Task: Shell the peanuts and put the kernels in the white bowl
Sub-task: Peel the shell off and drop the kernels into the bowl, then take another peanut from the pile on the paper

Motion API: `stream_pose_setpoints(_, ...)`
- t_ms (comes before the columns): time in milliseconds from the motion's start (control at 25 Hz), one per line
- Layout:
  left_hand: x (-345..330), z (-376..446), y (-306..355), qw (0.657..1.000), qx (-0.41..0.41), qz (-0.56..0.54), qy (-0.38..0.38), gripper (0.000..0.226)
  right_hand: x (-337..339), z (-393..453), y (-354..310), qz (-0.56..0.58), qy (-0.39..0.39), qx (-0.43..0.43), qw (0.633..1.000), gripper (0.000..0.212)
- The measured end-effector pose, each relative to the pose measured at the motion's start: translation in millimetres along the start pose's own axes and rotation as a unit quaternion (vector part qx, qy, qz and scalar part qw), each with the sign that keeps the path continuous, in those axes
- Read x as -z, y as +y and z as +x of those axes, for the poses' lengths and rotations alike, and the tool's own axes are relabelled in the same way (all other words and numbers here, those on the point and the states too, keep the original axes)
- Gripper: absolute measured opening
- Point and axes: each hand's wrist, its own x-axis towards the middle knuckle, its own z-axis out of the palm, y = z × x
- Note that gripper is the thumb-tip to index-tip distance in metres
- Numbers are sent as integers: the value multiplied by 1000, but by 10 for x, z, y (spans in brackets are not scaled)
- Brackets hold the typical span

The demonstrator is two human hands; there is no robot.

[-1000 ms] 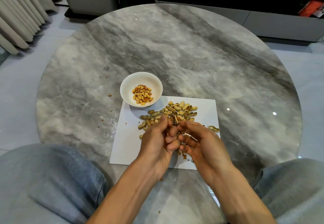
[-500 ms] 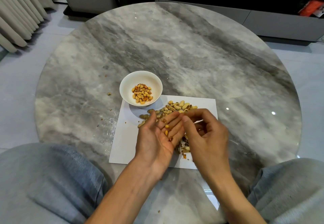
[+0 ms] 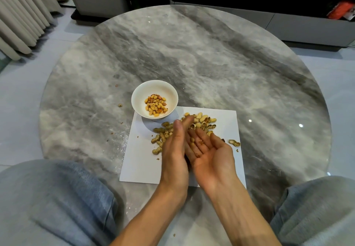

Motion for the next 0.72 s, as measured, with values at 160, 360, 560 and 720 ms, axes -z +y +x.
stream_pose_setpoints(160, 107, 84, 134, 992, 22, -39, 120, 45, -338, -5, -153, -12, -18, 27, 999, 35)
stream_pose_setpoints(360, 274, 119, 330, 984, -8, -27, 177, 39, -1166, 139, -132, -239, -166, 130, 948, 47)
stream_pose_setpoints(560, 407, 129, 478, 985, 21, 18, 173, 22, -1239, 267, -142, -388, -197, 189, 880, 40)
stream_pose_setpoints(720, 601, 230, 442, 952, -22, 277, 128, 19, -703, 95, -291, -473, -126, 245, 837, 15)
